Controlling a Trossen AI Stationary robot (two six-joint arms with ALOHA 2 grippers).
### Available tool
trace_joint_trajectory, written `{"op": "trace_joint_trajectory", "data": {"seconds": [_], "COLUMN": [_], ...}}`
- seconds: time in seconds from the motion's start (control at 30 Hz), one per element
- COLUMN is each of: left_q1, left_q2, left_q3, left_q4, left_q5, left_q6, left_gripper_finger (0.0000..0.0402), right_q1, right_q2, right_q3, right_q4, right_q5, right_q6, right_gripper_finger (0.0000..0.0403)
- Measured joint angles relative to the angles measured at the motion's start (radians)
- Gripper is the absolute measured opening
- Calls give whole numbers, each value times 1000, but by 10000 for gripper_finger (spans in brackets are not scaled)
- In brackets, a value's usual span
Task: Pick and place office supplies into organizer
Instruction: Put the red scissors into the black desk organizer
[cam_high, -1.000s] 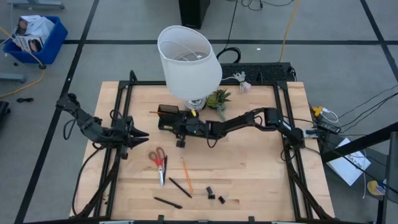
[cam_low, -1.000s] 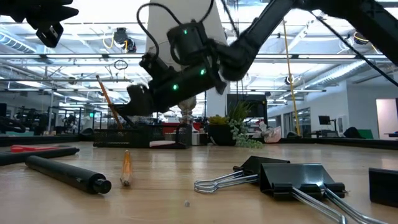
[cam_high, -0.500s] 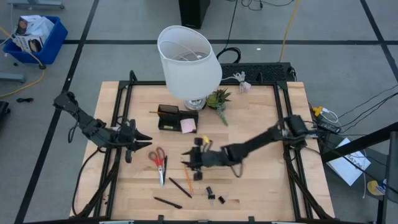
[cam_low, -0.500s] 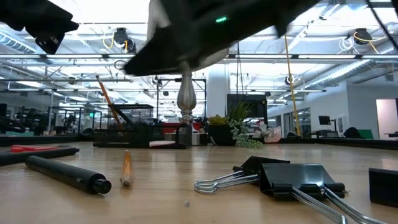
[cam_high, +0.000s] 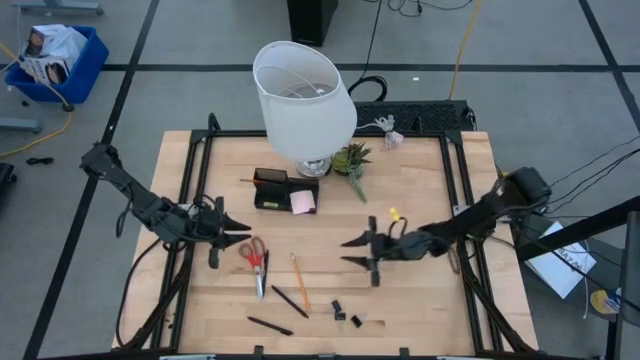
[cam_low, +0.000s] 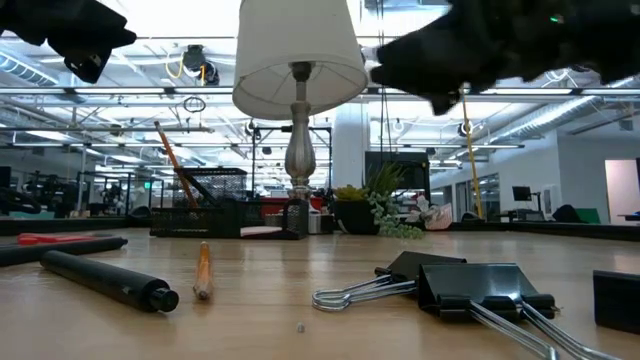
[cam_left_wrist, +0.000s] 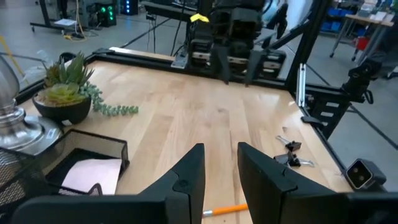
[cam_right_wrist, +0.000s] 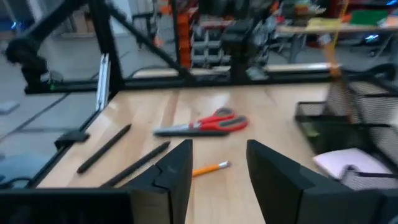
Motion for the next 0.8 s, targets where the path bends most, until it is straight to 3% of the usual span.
{"op": "trace_joint_trajectory", "data": {"seconds": [0.27,0.43,0.8], "left_q1": [1,1,1], "left_q2": [19,47,66], "left_q3": [0,0,0], "left_q4": [2,1,5], "left_q5": [-11,45,86], "left_q6": [6,-1,23], "left_gripper_finger": [97,97,97], "right_q1": [-25,-56,-95], "right_q2": [-242,-389,-684], "right_q3": [-204,-318,-441], "right_q4": [22,17,-12], "right_q5": [92,95,123], "right_q6": [-27,-44,-137], "right_gripper_finger": [139,139,140]}}
